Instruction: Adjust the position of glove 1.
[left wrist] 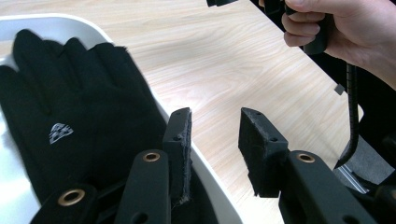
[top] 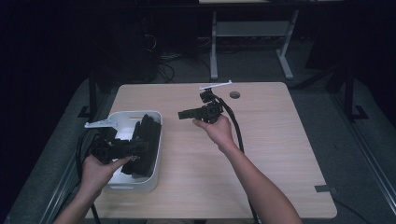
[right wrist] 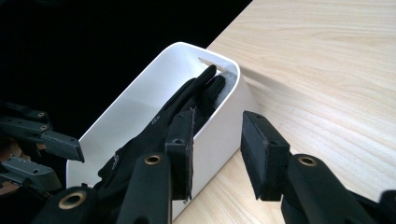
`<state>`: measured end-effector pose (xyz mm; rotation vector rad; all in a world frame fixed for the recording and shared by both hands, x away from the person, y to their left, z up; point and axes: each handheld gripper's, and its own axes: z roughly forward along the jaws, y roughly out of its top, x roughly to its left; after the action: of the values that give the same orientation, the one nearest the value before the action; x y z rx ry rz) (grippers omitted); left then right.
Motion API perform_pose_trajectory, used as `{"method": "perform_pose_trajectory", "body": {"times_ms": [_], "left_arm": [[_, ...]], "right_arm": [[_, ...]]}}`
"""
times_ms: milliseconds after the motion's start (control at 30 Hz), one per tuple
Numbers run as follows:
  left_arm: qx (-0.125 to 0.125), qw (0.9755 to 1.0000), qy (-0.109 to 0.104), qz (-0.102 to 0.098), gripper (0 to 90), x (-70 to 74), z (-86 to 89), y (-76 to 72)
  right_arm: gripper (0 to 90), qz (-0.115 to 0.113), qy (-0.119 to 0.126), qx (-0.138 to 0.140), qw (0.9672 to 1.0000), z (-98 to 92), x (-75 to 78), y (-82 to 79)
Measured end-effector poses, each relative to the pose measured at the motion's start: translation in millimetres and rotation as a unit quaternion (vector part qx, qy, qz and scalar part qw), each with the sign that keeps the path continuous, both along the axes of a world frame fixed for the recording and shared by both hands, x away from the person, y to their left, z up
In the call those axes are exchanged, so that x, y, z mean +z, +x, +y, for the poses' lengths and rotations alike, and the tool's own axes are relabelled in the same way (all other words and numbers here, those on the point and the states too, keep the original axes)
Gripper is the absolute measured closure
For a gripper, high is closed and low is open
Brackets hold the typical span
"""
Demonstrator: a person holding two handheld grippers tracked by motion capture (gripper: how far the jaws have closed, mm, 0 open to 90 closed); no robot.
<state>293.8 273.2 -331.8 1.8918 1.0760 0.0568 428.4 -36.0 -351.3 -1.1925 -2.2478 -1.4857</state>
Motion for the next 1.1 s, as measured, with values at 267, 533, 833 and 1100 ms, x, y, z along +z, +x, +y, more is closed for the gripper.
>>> {"method": "perform_pose_trajectory", "body": {"times_ms": [267,533,833,1100], "left_arm": [[-0.016,0.9999,0.002,-0.003,64.0,3.8,-15.4,3.3],[-0.030,0.9995,-0.002,-0.002,64.1,4.3,-31.3,7.5],[-0.044,0.9990,-0.004,-0.005,63.9,4.6,-47.7,10.6],[-0.054,0.9985,-0.005,-0.010,63.8,3.8,-61.0,11.9]], "right_arm": [[62.2,-0.005,0.002,-0.009,0.9999,-17.0,2.4,-2.5],[61.3,-0.004,0.002,-0.023,0.9997,-37.4,3.8,-6.0],[58.9,-0.009,0.001,-0.032,0.9994,-57.2,7.5,-9.9],[57.7,-0.011,0.001,-0.037,0.9992,-69.8,9.2,-12.0]]}}
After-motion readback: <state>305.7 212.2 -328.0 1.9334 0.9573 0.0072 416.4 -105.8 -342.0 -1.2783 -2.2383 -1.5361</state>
